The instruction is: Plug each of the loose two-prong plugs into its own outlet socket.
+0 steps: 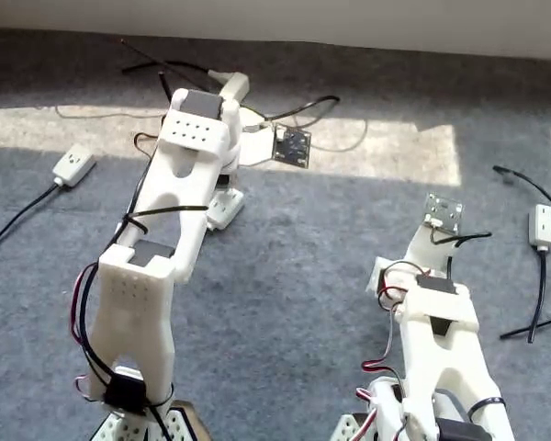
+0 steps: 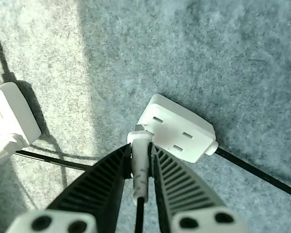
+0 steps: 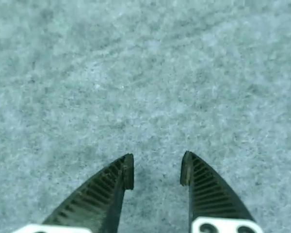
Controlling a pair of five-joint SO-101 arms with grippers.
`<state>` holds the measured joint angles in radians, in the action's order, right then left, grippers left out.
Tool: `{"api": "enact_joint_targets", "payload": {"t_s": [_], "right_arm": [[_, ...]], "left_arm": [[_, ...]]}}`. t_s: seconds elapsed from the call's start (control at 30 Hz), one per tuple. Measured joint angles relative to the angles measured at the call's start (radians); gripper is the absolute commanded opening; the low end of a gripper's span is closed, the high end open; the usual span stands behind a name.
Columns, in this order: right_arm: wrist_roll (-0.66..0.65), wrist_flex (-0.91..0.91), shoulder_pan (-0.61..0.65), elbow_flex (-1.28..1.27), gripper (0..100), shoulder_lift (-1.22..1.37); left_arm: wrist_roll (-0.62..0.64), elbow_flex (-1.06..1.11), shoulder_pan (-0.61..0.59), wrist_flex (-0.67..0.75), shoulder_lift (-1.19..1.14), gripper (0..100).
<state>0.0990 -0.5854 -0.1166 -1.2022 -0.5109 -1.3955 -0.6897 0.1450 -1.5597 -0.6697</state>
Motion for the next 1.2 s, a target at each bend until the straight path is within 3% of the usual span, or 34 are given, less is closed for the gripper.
{"api": "enact_joint_targets", "payload": {"t_s": [0.33, 0.47, 0.57, 0.77, 0.93, 1.07, 1.2], "right_arm": [[0.0, 0.0, 0.002, 0.0, 17.0, 0.0], [0.0, 0.0, 0.002, 0.0, 17.0, 0.0], [0.0, 0.0, 0.002, 0.0, 17.0, 0.0], [0.0, 0.0, 0.002, 0.0, 17.0, 0.0], [0.0, 0.0, 0.002, 0.0, 17.0, 0.0], [0.0, 0.002, 0.002, -0.006, 17.0, 0.0], [0.0, 0.002, 0.002, -0.006, 17.0, 0.0]], "left_arm": [[-0.008, -0.144, -0.026, -0.048, -0.002, 1], [0.063, -0.238, -0.025, -0.046, -0.002, 1], [0.295, -0.282, -0.025, -0.014, -0.002, 1], [0.97, -0.29, -0.026, -0.008, -0.002, 1], [1.485, -0.29, -0.058, -0.084, -0.002, 1], [1.789, -0.29, -0.051, -0.186, -0.002, 1], [1.998, -0.256, -0.066, -0.198, -0.002, 1]]}}
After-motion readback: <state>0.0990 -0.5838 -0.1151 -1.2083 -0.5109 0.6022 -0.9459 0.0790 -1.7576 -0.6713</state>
